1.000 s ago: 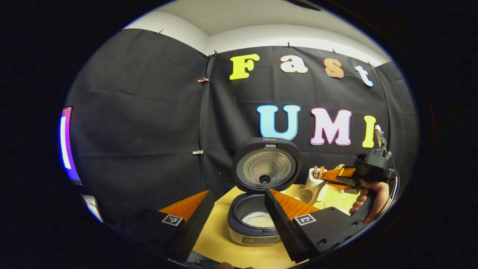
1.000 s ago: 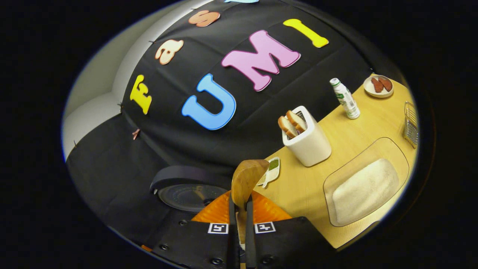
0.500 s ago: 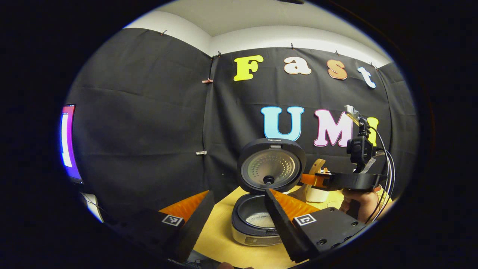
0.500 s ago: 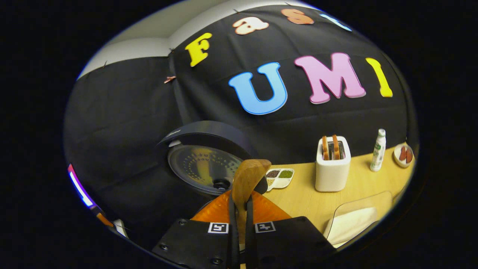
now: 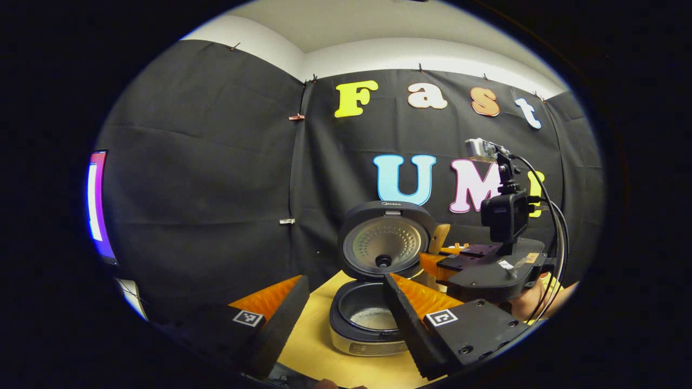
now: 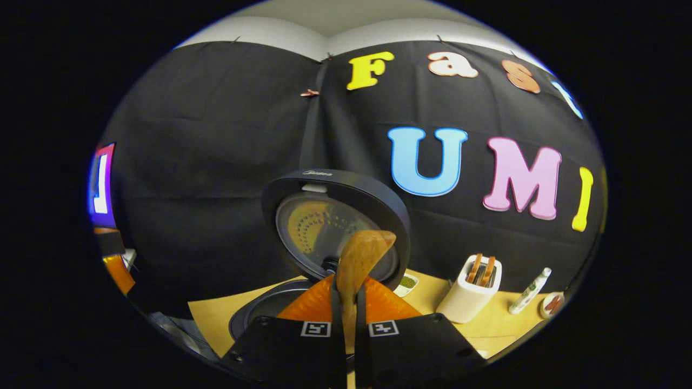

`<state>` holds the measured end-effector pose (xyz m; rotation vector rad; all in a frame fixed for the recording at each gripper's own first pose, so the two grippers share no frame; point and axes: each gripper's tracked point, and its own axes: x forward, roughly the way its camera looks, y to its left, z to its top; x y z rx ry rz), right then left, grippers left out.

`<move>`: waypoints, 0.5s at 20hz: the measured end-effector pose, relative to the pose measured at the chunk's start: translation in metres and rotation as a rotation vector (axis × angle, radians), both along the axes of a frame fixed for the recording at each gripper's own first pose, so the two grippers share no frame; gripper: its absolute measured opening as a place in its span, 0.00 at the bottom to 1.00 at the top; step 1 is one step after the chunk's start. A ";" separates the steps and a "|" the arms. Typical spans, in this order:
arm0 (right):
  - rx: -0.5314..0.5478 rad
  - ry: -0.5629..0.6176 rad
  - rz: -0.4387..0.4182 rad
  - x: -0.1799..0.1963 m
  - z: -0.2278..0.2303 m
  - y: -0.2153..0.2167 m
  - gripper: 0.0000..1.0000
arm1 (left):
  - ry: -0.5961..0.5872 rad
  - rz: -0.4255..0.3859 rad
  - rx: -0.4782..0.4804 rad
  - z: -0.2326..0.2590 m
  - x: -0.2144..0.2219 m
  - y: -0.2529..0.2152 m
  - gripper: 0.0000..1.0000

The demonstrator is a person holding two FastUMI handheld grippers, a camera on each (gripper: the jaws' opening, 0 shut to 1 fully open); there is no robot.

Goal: Close the left gripper, press the button to open the rice cooker; take a wooden spoon from the chopstick holder with the right hand, scoop a spoonful of rice and pour it into the rice cooker, then put the wooden spoon back into the chopstick holder.

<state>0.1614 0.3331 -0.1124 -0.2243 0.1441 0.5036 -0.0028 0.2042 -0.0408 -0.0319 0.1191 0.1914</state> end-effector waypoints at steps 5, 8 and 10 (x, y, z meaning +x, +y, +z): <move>0.010 -0.016 0.048 -0.009 -0.002 0.013 0.10 | -0.006 0.008 0.002 0.004 0.000 -0.002 0.94; 0.187 0.081 -0.020 -0.006 0.003 0.001 0.11 | -0.005 0.019 0.003 0.005 -0.003 0.000 0.94; 0.320 0.152 -0.065 -0.004 0.011 -0.013 0.11 | -0.007 0.019 0.002 0.008 -0.003 -0.003 0.94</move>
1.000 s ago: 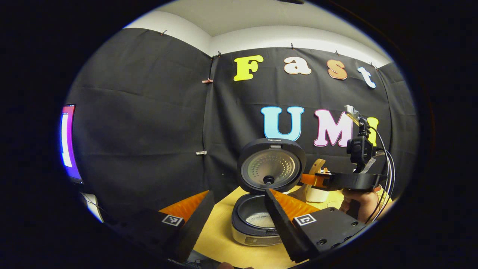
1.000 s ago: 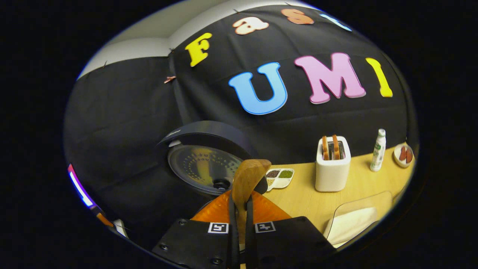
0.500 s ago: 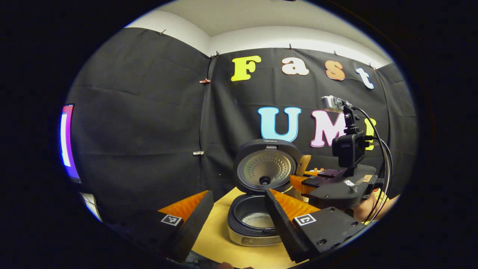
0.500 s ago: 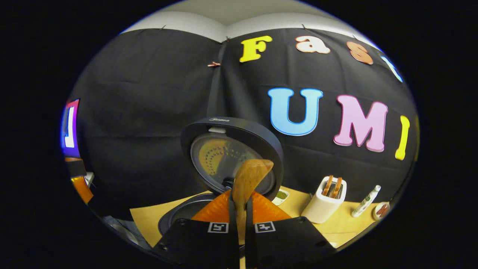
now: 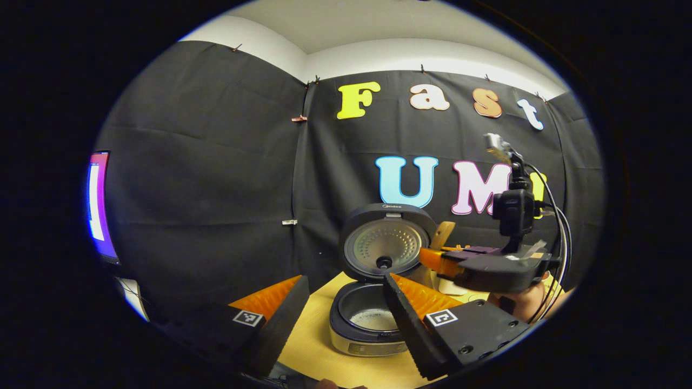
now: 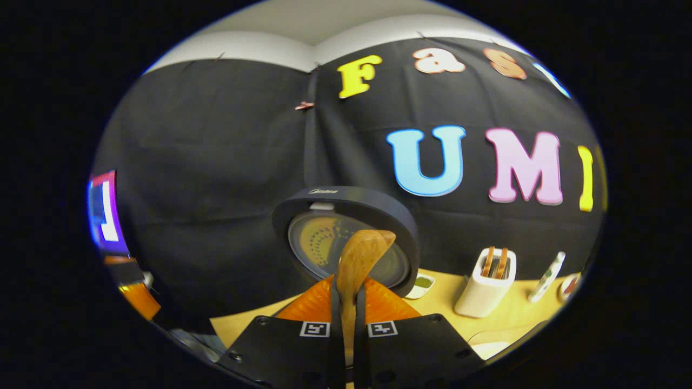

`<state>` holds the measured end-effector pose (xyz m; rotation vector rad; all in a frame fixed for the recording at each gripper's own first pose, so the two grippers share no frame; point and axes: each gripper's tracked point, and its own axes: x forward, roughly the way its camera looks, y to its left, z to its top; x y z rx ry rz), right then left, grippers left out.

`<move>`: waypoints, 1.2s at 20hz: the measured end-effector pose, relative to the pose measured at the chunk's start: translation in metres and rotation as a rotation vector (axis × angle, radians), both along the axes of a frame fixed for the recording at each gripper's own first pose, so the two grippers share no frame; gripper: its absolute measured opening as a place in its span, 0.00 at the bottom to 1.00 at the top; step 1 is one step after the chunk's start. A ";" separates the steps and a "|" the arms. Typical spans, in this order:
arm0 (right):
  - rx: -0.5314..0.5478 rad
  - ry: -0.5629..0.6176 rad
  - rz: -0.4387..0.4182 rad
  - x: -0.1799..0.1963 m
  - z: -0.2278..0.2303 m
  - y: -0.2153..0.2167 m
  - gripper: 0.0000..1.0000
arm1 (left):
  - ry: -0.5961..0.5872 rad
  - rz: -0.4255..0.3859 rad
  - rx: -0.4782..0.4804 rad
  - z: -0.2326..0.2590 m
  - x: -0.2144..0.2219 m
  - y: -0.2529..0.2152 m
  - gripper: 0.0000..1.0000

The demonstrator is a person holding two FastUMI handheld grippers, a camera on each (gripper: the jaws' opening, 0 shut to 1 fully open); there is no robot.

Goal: Close the left gripper, press the button to open the rice cooker; take a wooden spoon from the chopstick holder with the right hand, scoop a spoonful of rice and pour it into the rice cooker, then put the wooden spoon back into the chopstick holder.

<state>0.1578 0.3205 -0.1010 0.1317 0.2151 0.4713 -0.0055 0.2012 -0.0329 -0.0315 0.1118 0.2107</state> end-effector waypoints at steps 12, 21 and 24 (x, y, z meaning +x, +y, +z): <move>0.096 0.028 -0.314 -0.009 0.027 -0.211 0.11 | -0.028 -0.079 0.019 0.015 0.030 -0.085 0.95; 0.022 0.050 -0.593 -0.032 0.014 -0.430 0.10 | -0.002 -0.077 0.007 0.012 0.051 -0.144 0.95; -0.006 0.073 -0.665 -0.034 0.000 -0.486 0.10 | -0.017 -0.072 0.043 0.022 0.054 -0.162 0.94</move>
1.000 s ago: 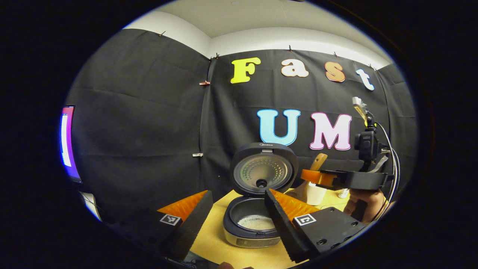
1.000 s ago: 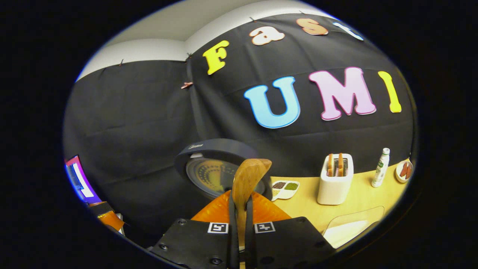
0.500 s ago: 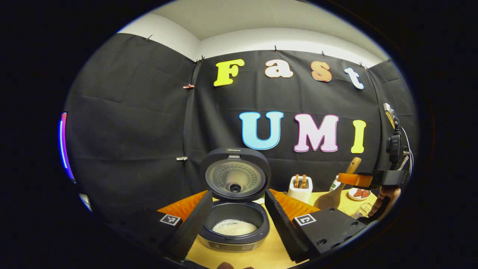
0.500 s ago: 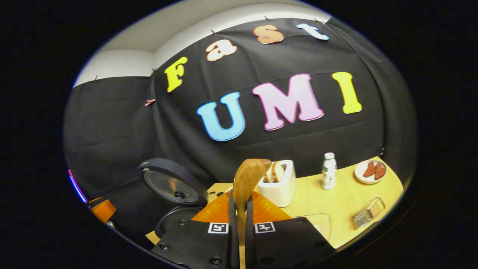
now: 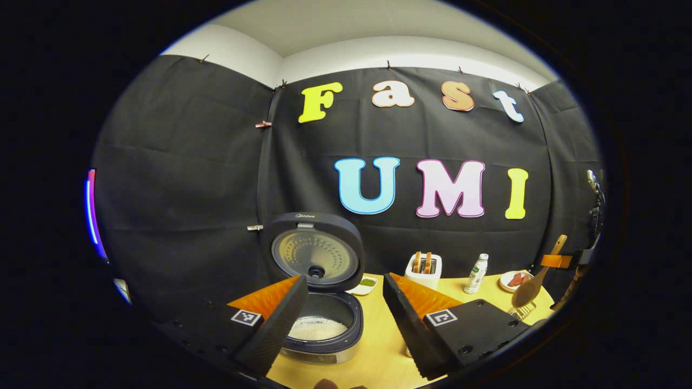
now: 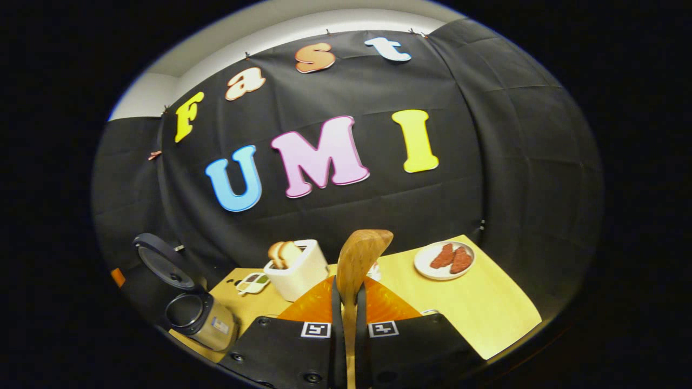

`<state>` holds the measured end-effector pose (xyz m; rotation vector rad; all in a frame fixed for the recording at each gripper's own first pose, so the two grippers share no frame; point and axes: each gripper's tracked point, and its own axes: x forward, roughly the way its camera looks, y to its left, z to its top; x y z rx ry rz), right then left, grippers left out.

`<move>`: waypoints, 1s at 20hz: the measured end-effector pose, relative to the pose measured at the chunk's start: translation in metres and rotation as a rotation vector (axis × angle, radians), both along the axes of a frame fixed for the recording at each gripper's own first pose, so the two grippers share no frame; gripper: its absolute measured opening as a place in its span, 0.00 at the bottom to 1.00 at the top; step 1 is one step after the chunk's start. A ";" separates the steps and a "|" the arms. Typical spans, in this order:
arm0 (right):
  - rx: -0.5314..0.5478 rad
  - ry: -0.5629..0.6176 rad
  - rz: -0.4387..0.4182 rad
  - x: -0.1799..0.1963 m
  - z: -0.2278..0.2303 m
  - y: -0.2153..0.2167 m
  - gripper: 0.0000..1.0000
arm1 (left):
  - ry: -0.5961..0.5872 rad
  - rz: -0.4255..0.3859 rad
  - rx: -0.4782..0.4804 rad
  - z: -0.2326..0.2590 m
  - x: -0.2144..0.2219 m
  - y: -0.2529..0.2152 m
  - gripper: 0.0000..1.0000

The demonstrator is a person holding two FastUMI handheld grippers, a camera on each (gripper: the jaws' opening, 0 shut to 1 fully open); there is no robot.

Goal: Close the left gripper, press the button to open the rice cooker; take a wooden spoon from the chopstick holder with the right hand, scoop a spoonful of rice and pour it into the rice cooker, then put the wooden spoon back into the chopstick holder.

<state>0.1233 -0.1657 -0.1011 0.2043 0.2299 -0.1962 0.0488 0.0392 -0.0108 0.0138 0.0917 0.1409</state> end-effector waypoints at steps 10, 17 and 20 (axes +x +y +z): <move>-0.100 0.113 -0.013 0.002 -0.061 -0.067 0.11 | -0.016 -0.009 -0.012 0.020 -0.016 -0.053 0.95; -0.114 0.183 -0.002 -0.011 -0.080 -0.063 0.13 | -0.053 -0.038 -0.018 0.042 -0.020 -0.067 0.95; -0.100 0.241 -0.024 -0.022 -0.093 -0.063 0.23 | -0.051 -0.047 -0.030 0.039 -0.019 -0.068 0.95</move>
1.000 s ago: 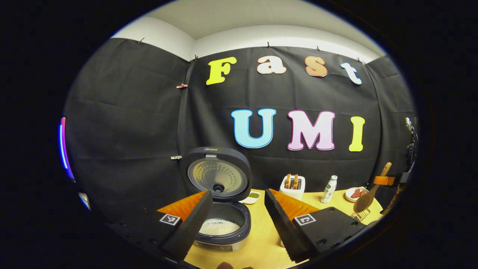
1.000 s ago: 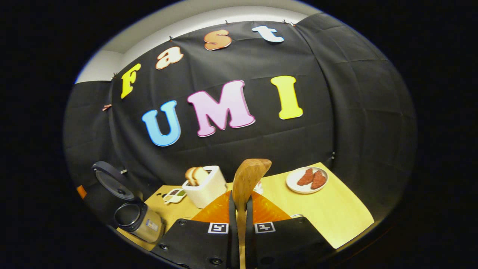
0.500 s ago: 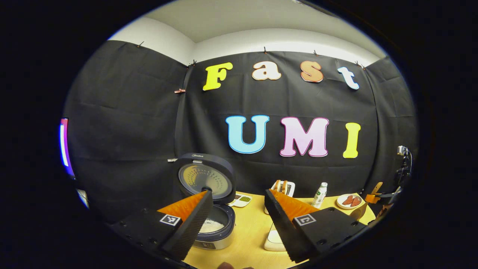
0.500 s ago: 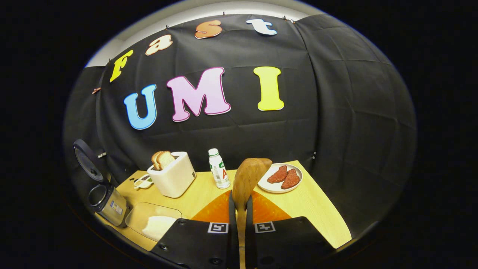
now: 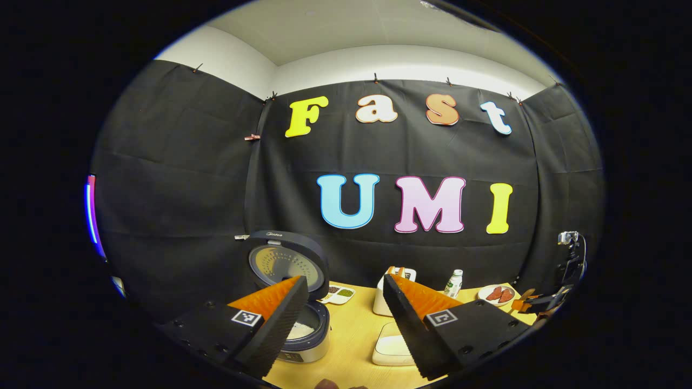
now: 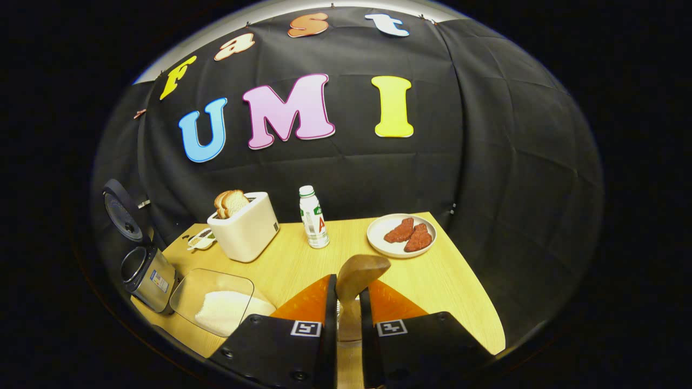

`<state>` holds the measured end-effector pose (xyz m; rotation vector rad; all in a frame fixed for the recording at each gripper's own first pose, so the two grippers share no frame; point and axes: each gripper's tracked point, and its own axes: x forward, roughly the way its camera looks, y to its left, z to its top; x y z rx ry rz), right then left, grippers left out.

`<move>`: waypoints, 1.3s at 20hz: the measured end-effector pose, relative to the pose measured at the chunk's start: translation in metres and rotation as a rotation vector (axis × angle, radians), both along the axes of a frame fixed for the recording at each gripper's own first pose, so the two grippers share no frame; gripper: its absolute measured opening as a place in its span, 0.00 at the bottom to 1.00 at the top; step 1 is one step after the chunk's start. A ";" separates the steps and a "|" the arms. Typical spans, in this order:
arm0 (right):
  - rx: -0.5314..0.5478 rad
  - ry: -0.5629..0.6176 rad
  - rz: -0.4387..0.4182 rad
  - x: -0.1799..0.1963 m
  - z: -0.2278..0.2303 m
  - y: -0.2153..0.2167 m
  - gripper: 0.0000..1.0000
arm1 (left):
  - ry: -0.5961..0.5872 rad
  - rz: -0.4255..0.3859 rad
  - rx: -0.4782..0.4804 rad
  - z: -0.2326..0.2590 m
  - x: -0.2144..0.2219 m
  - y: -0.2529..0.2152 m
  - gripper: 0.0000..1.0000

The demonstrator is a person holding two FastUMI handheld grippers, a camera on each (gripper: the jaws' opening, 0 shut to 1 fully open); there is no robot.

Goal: Close the left gripper, press the button to open the rice cooker; take a wooden spoon from the chopstick holder with the right hand, scoop a spoonful of rice and pour it into the rice cooker, then put the wooden spoon back into the chopstick holder.

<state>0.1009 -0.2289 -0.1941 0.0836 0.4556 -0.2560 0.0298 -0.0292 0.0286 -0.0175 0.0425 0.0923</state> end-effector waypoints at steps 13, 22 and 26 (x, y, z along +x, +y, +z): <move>0.030 -0.046 -0.154 -0.037 0.037 -0.008 0.40 | -0.048 -0.006 -0.002 0.015 0.006 0.030 0.95; -0.034 -0.170 -0.051 -0.031 0.083 0.059 0.40 | -0.102 -0.041 0.060 0.042 0.073 0.089 0.94; -0.088 -0.185 0.008 -0.029 0.092 0.095 0.41 | -0.103 -0.034 0.081 0.047 0.122 0.124 0.94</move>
